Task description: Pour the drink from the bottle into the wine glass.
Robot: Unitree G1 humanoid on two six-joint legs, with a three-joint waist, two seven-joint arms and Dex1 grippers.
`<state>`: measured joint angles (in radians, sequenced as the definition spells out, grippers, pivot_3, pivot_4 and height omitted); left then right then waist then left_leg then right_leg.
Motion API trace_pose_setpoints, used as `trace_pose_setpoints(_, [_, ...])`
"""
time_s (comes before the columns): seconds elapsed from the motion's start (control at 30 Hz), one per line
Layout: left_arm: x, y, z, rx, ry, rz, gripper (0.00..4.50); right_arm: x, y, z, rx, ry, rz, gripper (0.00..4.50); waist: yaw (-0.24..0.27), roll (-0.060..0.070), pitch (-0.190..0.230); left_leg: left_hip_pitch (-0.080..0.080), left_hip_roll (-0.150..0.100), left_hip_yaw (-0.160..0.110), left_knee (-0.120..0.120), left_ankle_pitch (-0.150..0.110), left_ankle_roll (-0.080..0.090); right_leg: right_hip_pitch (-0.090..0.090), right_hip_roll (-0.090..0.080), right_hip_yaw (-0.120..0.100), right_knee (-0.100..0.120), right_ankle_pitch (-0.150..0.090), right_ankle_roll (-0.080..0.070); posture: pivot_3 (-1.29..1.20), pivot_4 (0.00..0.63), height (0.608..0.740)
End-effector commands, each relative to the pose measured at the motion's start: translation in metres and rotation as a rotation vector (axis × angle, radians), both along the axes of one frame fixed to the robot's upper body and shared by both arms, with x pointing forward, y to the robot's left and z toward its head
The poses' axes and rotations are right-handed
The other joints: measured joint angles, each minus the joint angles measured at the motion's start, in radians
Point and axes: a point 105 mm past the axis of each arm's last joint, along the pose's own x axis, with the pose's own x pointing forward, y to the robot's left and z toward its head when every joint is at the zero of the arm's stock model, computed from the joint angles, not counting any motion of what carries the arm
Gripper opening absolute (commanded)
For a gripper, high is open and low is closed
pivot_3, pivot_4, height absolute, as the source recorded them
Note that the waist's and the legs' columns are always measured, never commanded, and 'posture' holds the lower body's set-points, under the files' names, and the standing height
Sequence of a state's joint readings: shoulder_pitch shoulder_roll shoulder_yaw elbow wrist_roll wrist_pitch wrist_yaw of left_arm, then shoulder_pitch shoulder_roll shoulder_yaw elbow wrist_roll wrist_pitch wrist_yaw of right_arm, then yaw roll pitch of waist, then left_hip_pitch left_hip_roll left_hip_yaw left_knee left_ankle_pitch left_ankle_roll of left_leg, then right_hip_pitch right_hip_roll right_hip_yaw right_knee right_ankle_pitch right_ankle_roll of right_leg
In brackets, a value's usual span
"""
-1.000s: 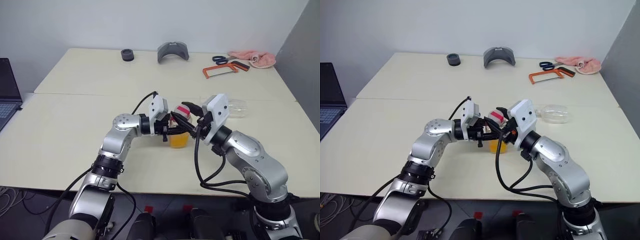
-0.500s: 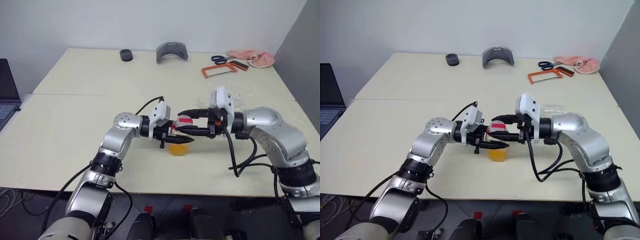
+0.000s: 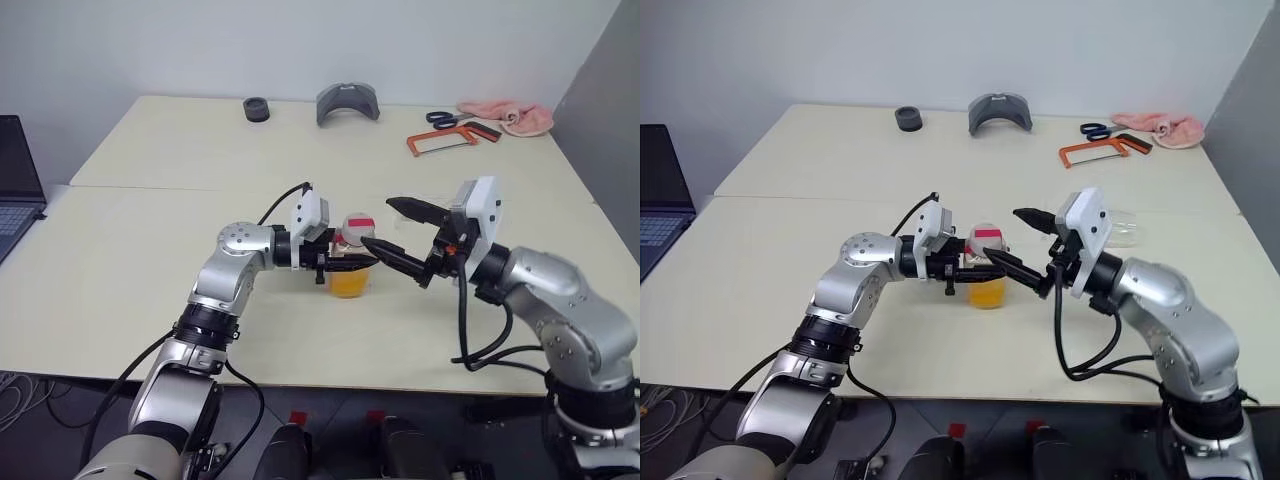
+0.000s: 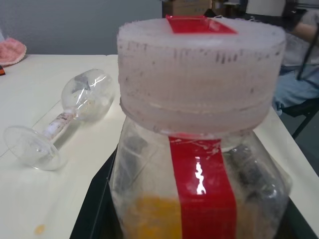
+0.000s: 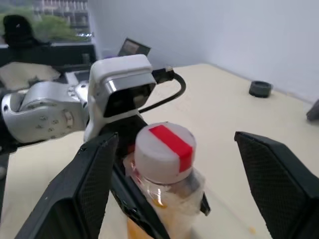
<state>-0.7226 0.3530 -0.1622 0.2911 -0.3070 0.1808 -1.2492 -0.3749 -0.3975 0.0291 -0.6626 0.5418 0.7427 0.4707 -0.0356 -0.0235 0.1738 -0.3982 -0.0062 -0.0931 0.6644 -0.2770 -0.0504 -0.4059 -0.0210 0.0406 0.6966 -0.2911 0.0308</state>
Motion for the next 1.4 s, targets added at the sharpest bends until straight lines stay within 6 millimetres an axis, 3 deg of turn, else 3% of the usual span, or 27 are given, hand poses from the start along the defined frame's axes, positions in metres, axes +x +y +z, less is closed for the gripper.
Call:
trace_pose_setpoints(0.03, [0.001,-0.004,0.011,-0.023,-0.054,-0.004,1.71,0.000,0.011,0.006,0.033,-0.040,-0.105,3.97,-0.002,0.000,0.000,0.000,0.000,0.000,0.000,0.000,0.000,0.000,0.000,0.000,0.000,0.000,0.000,0.00,0.150,0.740])
trace_pose_setpoints(0.3, [0.005,-0.008,0.011,-0.018,-0.067,-0.002,1.71,0.010,0.023,0.003,0.072,-0.036,-0.191,3.97,0.001,0.000,0.000,0.000,-0.001,0.000,0.000,0.000,0.000,0.000,0.000,0.000,0.000,0.000,0.000,0.00,0.150,0.740])
trace_pose_setpoints(0.77, [0.007,-0.007,0.010,-0.013,-0.083,0.020,1.71,0.020,0.022,-0.002,0.117,-0.035,-0.315,3.97,0.000,0.000,0.000,0.000,-0.001,0.000,0.000,0.000,0.000,0.000,0.000,0.000,0.000,0.000,0.000,0.00,0.150,0.740])
trace_pose_setpoints(0.87, [0.007,-0.007,0.010,-0.014,-0.083,0.024,1.71,0.019,0.024,-0.004,0.116,-0.028,-0.313,3.36,-0.001,0.000,0.000,0.000,-0.001,0.000,0.000,0.000,0.000,0.000,0.000,0.000,0.000,0.000,0.000,0.00,0.150,0.740])
trace_pose_setpoints(1.0, [0.007,-0.007,0.010,-0.014,-0.083,0.027,1.71,0.019,0.027,-0.008,0.105,-0.018,-0.299,1.97,-0.001,0.000,0.000,0.000,-0.001,0.000,0.000,0.000,0.000,0.000,0.000,0.000,0.000,0.000,0.000,0.00,0.150,0.740])
trace_pose_setpoints(1.1, [0.007,-0.007,0.010,-0.014,-0.082,0.027,1.71,0.019,0.028,-0.008,0.103,-0.020,-0.289,1.86,-0.001,0.000,0.000,0.000,-0.001,0.000,0.000,0.000,0.000,0.000,0.000,0.000,0.000,0.000,0.000,0.00,0.150,0.740])
trace_pose_setpoints(1.23, [0.005,-0.006,0.010,-0.008,-0.068,0.002,1.71,0.022,0.033,-0.004,0.103,-0.054,-0.212,1.86,-0.002,0.000,0.000,0.000,-0.001,0.000,0.000,0.000,0.000,0.000,0.001,0.000,0.000,0.000,0.000,0.00,0.150,0.740])
trace_pose_setpoints(1.4, [-0.001,-0.006,0.015,0.000,-0.054,-0.061,1.71,0.009,0.045,-0.006,-0.006,-0.022,0.253,1.86,-0.007,0.000,0.000,0.001,-0.002,0.001,0.000,0.000,0.000,0.000,0.001,0.000,0.000,0.000,0.000,0.00,0.150,0.740])
